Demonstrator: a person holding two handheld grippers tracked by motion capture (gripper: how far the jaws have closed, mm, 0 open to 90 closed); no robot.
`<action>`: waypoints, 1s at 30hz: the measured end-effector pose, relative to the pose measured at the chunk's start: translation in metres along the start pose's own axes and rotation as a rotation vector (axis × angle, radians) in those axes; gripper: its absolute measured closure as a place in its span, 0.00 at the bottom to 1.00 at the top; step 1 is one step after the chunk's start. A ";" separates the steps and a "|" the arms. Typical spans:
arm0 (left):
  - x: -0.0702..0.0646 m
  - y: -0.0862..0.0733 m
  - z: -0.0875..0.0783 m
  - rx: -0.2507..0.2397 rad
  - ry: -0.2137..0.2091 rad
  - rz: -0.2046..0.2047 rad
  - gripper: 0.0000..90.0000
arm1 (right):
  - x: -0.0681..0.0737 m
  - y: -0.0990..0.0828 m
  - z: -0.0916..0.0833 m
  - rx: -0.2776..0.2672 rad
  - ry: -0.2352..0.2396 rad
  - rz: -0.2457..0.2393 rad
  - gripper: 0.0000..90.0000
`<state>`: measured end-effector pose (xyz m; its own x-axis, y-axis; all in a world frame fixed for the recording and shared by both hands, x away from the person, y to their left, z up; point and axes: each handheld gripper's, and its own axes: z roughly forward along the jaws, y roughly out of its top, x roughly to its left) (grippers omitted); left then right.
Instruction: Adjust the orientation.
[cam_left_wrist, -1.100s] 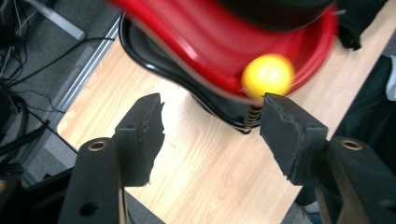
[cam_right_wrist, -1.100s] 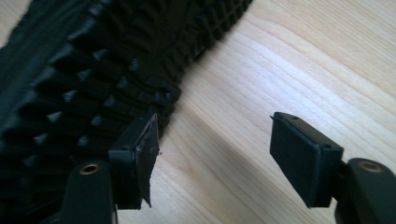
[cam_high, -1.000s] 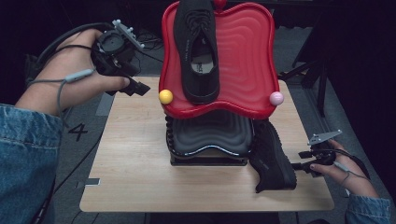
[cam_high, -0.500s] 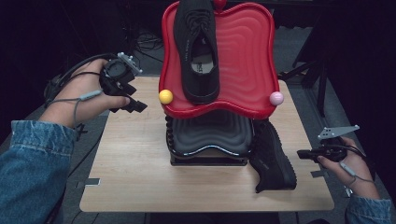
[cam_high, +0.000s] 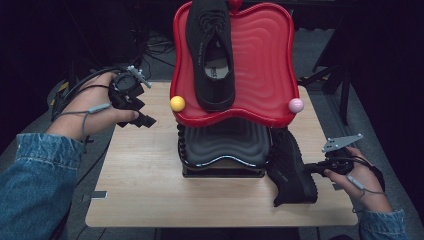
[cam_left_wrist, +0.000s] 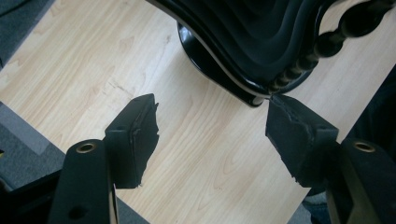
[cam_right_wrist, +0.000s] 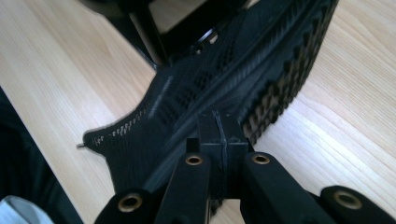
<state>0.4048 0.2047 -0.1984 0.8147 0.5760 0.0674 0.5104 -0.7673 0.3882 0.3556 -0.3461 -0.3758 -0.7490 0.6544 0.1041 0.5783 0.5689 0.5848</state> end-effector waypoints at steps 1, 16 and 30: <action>0.000 0.000 0.000 0.001 0.001 0.000 0.38 | -0.001 -0.001 0.000 -0.003 0.006 0.006 1.00; 0.000 -0.003 0.002 0.006 -0.006 -0.006 0.37 | 0.000 0.000 0.000 0.031 -0.007 0.015 1.00; 0.001 -0.004 0.006 0.023 -0.001 -0.008 0.36 | -0.015 -0.011 -0.016 0.071 -0.133 0.057 1.00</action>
<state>0.4049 0.2071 -0.2052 0.8107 0.5820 0.0630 0.5234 -0.7688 0.3675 0.3550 -0.3700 -0.3713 -0.6677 0.7440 0.0251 0.6432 0.5597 0.5225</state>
